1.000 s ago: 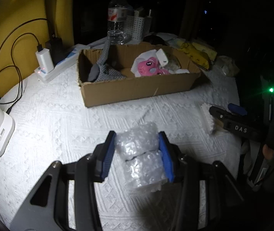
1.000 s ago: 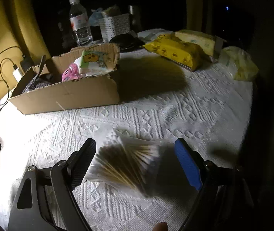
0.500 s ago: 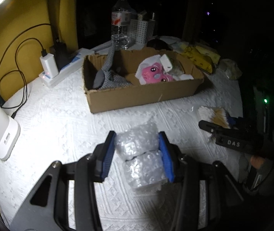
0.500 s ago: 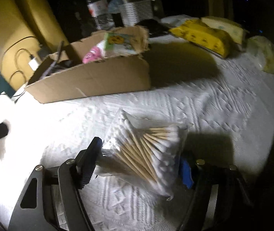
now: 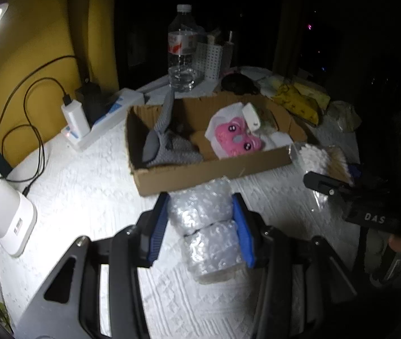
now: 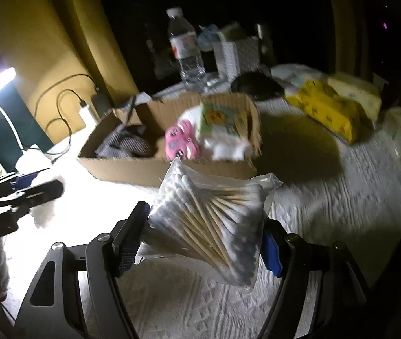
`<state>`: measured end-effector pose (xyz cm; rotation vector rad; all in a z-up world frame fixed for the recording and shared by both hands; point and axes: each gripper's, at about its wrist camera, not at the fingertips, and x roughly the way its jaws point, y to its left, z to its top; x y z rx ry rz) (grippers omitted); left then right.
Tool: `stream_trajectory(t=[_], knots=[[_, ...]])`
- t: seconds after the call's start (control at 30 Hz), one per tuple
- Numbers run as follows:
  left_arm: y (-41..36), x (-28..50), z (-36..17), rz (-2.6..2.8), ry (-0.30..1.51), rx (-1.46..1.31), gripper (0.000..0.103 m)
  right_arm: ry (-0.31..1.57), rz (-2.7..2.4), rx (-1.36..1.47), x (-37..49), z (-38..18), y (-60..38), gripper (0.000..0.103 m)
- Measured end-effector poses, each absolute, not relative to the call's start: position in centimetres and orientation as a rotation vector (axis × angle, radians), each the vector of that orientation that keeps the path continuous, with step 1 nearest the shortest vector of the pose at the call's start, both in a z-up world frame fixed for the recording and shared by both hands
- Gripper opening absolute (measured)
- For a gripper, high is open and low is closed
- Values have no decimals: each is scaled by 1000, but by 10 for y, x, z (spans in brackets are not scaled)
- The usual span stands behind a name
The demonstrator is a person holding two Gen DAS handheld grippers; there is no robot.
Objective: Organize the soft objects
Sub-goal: 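Carry the bubble wrap in the left tool while the right tool carries the swab bag into the box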
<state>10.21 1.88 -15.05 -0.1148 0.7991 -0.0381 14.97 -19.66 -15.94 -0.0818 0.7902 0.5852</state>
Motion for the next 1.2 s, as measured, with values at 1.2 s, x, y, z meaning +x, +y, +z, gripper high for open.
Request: stream_trajectory(t=[1.2], knots=[[12,221,-170,-13,807,-122,45,747,696,-82,241,-151,-170,74]])
